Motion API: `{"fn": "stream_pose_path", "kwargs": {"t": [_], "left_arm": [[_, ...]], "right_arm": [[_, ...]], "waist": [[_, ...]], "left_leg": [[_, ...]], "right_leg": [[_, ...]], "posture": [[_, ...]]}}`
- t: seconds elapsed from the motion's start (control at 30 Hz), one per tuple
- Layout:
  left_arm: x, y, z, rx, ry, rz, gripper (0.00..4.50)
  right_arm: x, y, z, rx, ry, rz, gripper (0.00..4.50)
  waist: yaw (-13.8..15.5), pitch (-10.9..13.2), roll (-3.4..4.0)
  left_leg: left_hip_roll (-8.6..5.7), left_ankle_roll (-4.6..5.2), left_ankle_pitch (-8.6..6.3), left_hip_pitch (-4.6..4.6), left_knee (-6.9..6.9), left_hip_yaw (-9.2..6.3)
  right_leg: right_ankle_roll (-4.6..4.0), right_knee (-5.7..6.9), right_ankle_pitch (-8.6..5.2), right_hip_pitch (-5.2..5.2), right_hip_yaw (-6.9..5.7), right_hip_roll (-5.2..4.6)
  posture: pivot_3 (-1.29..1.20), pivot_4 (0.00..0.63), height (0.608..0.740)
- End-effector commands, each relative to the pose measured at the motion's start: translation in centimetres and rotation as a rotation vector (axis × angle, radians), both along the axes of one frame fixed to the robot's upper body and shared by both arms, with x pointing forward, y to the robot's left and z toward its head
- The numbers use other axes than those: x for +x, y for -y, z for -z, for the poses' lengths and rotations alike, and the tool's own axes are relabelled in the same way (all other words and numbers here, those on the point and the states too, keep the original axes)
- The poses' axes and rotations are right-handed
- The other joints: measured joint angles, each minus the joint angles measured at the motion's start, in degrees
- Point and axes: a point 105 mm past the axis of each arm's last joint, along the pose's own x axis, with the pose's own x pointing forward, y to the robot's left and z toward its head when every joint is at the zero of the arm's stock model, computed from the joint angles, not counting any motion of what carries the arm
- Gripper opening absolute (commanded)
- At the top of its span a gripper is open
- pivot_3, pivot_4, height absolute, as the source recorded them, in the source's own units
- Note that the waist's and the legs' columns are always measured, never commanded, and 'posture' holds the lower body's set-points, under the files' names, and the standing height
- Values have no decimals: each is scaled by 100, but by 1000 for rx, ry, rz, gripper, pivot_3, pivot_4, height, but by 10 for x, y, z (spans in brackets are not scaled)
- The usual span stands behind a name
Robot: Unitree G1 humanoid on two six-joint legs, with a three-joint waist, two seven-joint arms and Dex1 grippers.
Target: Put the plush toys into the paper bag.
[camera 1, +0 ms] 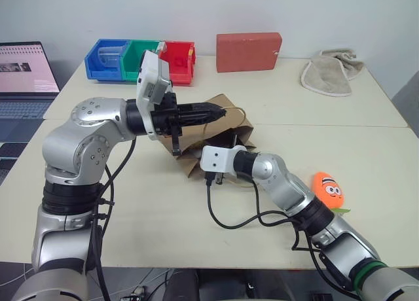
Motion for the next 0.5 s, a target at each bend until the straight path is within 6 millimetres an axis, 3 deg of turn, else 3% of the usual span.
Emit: {"fn": "stream_pose_path", "kwargs": {"t": [0.03,0.17,0.27,0.5], "left_arm": [[-5,-4,-15,-20,47,0,0],[-4,-4,-12,-16,43,-10,0],[-1,-4,-13,-30,53,-27,0],[2,-2,-8,-26,56,-30,0]], "right_arm": [[0,1,-13,60,35,3,1492],[-6,6,-16,69,13,-8,3000],[-15,15,-29,89,3,-21,4062],[-46,39,-49,101,-85,-111,4062]], "waist": [[-2,0,0],[0,0,0],[4,0,0],[8,0,0]], "left_leg": [[0,0,0,0,0,0],[0,0,0,0,0,0],[0,0,0,-1,0,-1],[0,0,0,1,1,-2]], "right_leg": [[0,0,0,0,0,0],[0,0,0,0,0,0],[1,0,0,0,0,0],[3,1,-1,2,-1,0]], "posture": [[0,150,740],[0,150,740],[0,150,740],[0,150,740]]}}
